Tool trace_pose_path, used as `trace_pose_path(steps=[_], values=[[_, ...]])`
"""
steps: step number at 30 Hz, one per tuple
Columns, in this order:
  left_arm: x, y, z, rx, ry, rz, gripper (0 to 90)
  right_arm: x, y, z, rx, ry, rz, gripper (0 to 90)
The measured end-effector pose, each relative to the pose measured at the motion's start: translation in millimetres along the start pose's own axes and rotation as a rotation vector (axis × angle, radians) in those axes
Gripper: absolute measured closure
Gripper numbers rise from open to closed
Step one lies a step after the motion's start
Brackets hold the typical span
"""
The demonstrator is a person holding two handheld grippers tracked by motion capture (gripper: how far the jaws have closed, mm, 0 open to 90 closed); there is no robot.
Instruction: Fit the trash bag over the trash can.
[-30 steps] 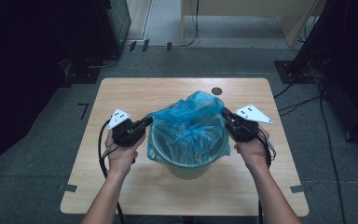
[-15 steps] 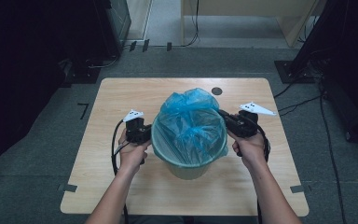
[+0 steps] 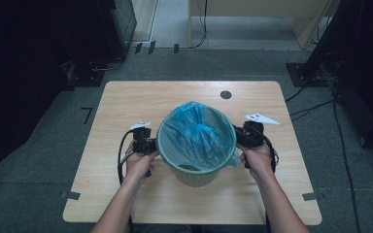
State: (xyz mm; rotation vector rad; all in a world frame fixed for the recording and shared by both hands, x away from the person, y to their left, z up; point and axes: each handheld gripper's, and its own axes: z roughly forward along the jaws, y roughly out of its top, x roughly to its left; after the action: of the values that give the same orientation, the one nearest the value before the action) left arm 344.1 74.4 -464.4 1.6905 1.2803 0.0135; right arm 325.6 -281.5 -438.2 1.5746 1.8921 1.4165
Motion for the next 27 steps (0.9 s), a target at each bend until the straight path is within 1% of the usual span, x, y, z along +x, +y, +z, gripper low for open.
trace_pose_path(steps=[1, 2, 3, 4, 5, 7, 8, 10, 11, 13, 15, 16, 17, 19, 20, 21, 23, 24, 26, 27], values=[[0.9, -2.0, -5.4, -0.030, -0.007, 0.007, 88.8, -1.4, -2.1, -3.9, -0.017, -0.001, -0.004, 89.4], [0.8, -3.3, -10.2, -0.055, 0.007, 0.018, 83.0, -1.7, -4.3, -10.2, -0.043, -0.003, -0.022, 86.8], [0.4, -4.4, -13.9, -0.078, 0.021, 0.024, 74.9, -1.3, -5.6, -15.9, -0.064, -0.004, -0.033, 82.8], [0.2, -6.1, -20.6, -0.118, 0.042, 0.031, 66.3, -1.0, -6.5, -20.4, -0.086, 0.001, -0.043, 78.4], [0.6, -6.9, -24.4, -0.140, 0.045, 0.031, 58.7, -0.1, -8.0, -28.9, -0.122, 0.014, -0.057, 73.6], [1.5, -9.5, -37.1, -0.202, 0.039, 0.031, 50.2, 1.3, -9.8, -40.1, -0.164, 0.015, -0.065, 69.0], [1.2, -10.7, -41.4, -0.225, 0.037, 0.034, 46.9, 2.2, -11.2, -48.3, -0.193, 0.022, -0.065, 66.4], [-1.1, -14.5, -52.6, -0.283, 0.032, 0.048, 44.4, 3.9, -13.0, -59.3, -0.228, 0.030, -0.070, 63.6], [-3.1, -17.2, -58.3, -0.315, 0.030, 0.062, 43.7, 5.2, -14.3, -65.1, -0.247, 0.030, -0.074, 62.9], [-8.6, -23.2, -69.9, -0.376, 0.009, 0.097, 43.2, 7.8, -16.8, -75.0, -0.277, 0.031, -0.086, 61.3], [-17.4, -32.3, -81.4, -0.458, -0.019, 0.155, 42.4, 11.0, -19.4, -82.2, -0.305, 0.018, -0.098, 60.9], [-20.1, -35.8, -84.8, -0.485, -0.027, 0.176, 41.3, 12.8, -21.0, -84.8, -0.315, 0.005, -0.110, 60.8], [-23.9, -42.2, -90.0, -0.533, -0.039, 0.208, 40.3, 13.8, -21.9, -85.8, -0.318, -0.005, -0.114, 60.8], [-28.0, -52.1, -97.1, -0.595, -0.051, 0.250, 37.7, 16.4, -25.6, -86.0, -0.322, -0.032, -0.122, 60.8], [-29.0, -56.9, -100.0, -0.616, -0.067, 0.270, 37.0, 17.2, -27.6, -85.4, -0.321, -0.042, -0.121, 60.9], [-29.8, -60.4, -101.8, -0.627, -0.078, 0.283, 37.2, 17.5, -29.9, -84.7, -0.320, -0.044, -0.117, 60.9], [-33.6, -70.3, -104.1, -0.651, -0.098, 0.334, 37.1, 19.0, -34.8, -83.7, -0.319, -0.048, -0.109, 60.8], [-35.2, -74.1, -104.7, -0.653, -0.107, 0.356, 37.1, 21.0, -39.2, -84.2, -0.322, -0.051, -0.111, 60.2], [-38.5, -80.1, -104.6, -0.660, -0.118, 0.382, 36.3, 24.4, -45.7, -87.6, -0.333, -0.045, -0.125, 59.3], [-39.6, -81.8, -104.3, -0.666, -0.120, 0.386, 35.0, 26.6, -50.1, -91.1, -0.344, -0.027, -0.133, 58.4]])
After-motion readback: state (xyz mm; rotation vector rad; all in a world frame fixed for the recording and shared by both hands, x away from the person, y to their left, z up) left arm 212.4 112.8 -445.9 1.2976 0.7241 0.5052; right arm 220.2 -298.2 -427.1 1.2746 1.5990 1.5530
